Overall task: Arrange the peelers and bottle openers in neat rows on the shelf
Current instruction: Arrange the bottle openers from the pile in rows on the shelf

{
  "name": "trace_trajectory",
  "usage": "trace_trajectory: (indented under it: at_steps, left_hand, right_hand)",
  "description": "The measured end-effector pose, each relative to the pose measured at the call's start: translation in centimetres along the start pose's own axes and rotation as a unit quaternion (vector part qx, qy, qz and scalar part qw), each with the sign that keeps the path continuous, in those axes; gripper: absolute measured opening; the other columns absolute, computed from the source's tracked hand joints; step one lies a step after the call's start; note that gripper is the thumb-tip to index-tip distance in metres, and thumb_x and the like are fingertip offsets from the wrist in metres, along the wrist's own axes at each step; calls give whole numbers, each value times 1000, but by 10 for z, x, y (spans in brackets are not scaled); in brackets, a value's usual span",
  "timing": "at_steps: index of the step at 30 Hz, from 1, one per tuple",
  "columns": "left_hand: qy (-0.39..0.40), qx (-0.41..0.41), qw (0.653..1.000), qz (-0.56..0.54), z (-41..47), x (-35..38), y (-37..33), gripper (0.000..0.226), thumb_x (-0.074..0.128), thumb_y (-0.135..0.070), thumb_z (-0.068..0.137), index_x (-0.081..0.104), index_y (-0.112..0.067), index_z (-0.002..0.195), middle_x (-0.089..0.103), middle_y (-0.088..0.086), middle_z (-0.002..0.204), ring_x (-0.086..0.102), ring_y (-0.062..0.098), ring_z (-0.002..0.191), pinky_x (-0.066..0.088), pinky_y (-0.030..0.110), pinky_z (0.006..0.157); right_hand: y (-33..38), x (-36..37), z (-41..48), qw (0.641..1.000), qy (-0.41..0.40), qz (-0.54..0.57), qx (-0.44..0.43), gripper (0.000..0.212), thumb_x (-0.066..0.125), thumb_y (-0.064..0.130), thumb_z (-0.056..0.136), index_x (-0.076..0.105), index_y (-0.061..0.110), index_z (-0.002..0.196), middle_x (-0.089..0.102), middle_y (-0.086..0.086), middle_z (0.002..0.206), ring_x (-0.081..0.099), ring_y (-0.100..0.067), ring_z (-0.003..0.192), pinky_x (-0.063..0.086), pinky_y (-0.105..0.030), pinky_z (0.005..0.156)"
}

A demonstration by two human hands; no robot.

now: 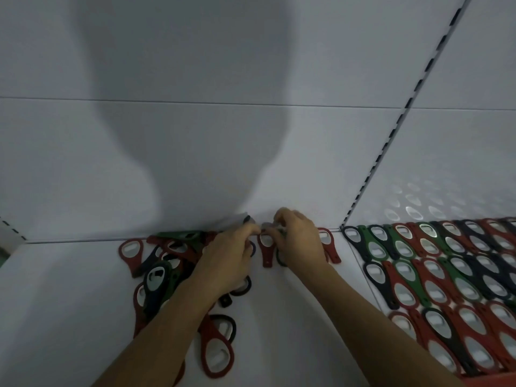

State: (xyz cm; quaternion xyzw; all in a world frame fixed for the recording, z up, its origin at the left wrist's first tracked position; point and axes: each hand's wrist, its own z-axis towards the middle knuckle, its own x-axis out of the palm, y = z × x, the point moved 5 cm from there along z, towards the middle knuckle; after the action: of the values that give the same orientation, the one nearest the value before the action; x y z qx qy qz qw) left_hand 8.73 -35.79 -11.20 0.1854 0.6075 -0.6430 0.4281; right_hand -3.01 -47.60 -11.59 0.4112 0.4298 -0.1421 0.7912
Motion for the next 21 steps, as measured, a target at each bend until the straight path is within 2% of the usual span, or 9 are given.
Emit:
trace_trajectory:
  at_steps: [3,5,9,11,14,18,21]
  left_hand:
    - [50,47,995,75,4,13,-11,48,51,-8,101,49,-33,142,63,-1,117,63,16,95,57,39,78]
    - [75,55,989,113,6,21,-11,52,54,-6,99,47,-30,145,59,0,127,63,20,99,58,41,76]
    - [105,50,975,187,11,31,-10,38,60,-13,97,52,-25,133,50,1,125,62,23,89,57,40,67]
    - [112,43,972,200,12,34,-11,30,62,-17,97,54,-22,126,46,3,123,58,21,82,55,37,64]
    - [122,40,970,206,15,37,-14,23,63,-22,98,54,-20,120,45,4,117,58,21,81,55,37,65]
    - [127,47,969,207,17,38,-18,26,64,-26,99,54,-21,123,43,4,117,60,22,86,59,41,72]
    - [132,46,971,196,19,38,-17,30,65,-30,98,55,-23,126,46,2,118,60,18,89,52,29,70]
  right_hand:
    - [-5,-17,-11,998,-60,15,-20,14,61,32,100,62,18,96,60,2,93,57,-14,79,48,-27,66]
    - [-16,-25,-20,998,-64,-27,1,5,62,26,98,63,21,98,60,1,95,58,-19,86,44,-29,68]
    - [-47,-31,-38,978,-10,-161,130,27,57,29,94,64,25,121,55,-7,126,44,-34,120,43,-51,93]
    - [-56,-29,-44,971,22,-169,167,35,53,30,95,60,27,129,48,-8,138,38,-34,128,41,-53,100]
    - [-64,-26,-48,973,26,-161,164,37,53,27,95,60,24,130,51,-10,136,43,-34,124,42,-45,100]
    - [-62,-25,-49,983,-11,-122,136,38,55,18,90,63,16,127,59,-14,129,48,-34,115,41,-41,99]
    - [-65,-26,-50,986,-8,-90,142,41,56,17,90,62,16,131,58,-13,130,47,-32,119,42,-41,102]
